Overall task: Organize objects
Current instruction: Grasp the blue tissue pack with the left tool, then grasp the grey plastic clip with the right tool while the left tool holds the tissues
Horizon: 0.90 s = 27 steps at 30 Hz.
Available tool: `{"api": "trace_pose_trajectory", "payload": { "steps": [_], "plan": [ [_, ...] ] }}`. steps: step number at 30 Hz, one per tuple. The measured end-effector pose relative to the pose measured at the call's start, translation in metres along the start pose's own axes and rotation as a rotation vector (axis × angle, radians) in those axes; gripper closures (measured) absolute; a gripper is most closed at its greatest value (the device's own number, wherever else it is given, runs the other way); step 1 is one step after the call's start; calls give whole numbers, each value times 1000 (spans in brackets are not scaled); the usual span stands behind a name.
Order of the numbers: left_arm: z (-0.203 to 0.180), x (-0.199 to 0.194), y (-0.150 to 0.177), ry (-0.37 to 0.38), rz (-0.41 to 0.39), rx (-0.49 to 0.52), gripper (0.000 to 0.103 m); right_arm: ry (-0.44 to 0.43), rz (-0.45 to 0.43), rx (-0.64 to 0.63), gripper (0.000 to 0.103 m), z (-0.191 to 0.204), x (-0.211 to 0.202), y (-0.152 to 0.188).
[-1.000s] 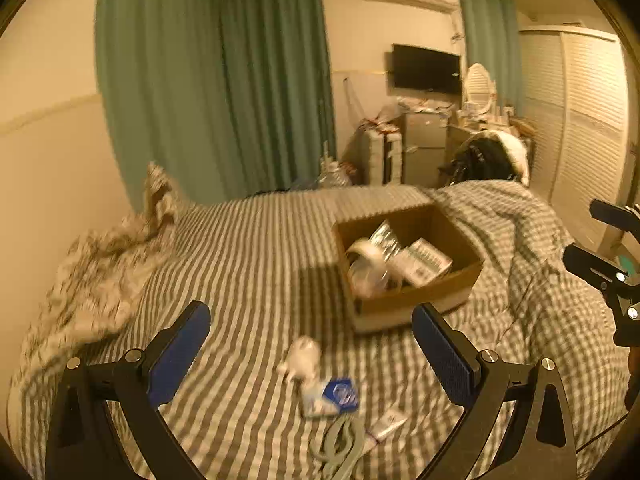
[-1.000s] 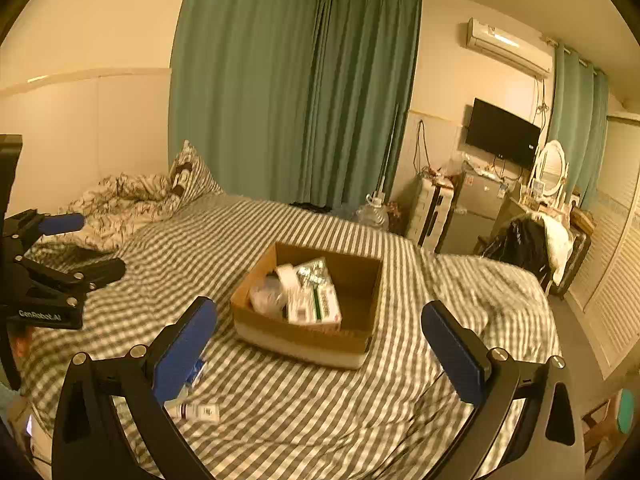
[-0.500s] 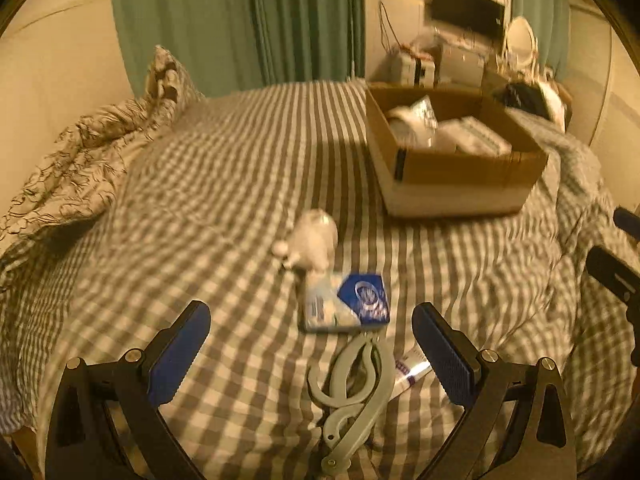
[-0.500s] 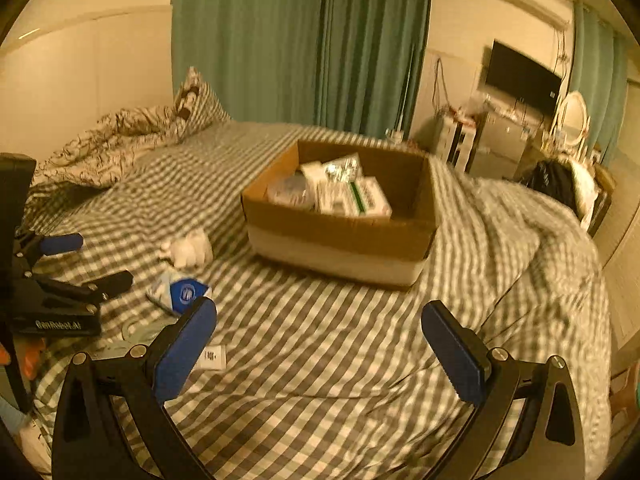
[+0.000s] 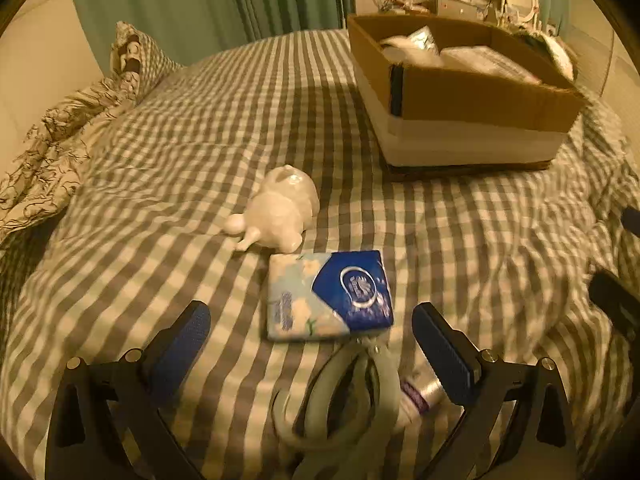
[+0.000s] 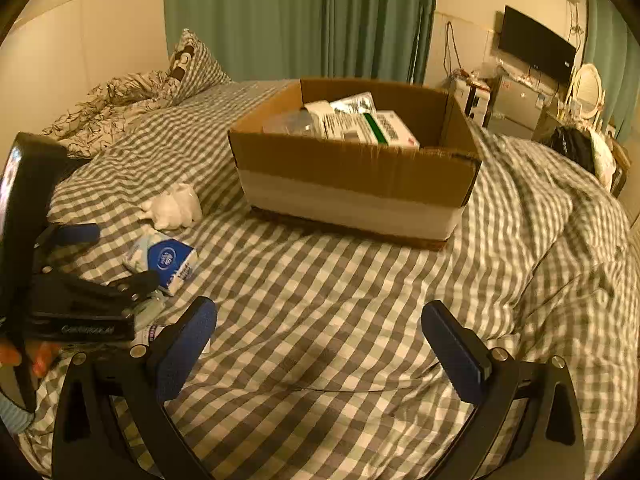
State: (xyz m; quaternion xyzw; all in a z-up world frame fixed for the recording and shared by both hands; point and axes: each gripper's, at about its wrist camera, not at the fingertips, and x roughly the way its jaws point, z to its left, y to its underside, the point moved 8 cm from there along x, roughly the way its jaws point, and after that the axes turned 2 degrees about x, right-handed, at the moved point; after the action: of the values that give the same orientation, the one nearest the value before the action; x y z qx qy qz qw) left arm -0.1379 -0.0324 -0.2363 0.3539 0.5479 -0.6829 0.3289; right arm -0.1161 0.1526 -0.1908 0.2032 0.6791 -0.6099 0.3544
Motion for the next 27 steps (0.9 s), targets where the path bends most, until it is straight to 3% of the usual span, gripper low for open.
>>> {"api": "trace_pose_trajectory", "payload": {
  "steps": [8,13,15,22,27],
  "plan": [
    [-1,39,1,-18,92,26,0,-27,54,58,0,-10,22,11],
    [-2,44,1,32,103,17,26,-24,65,64,0,-11,25,13],
    [1,42,1,45,94,-2,27,-17,64,54,0,-10,23,14],
    [10,-7,-3,107,-2,-52,27,1,45,29,0,0,8,11],
    [32,-56,-3,33,-89,6,27,-30,49,20,0,25,1,7]
  ]
}}
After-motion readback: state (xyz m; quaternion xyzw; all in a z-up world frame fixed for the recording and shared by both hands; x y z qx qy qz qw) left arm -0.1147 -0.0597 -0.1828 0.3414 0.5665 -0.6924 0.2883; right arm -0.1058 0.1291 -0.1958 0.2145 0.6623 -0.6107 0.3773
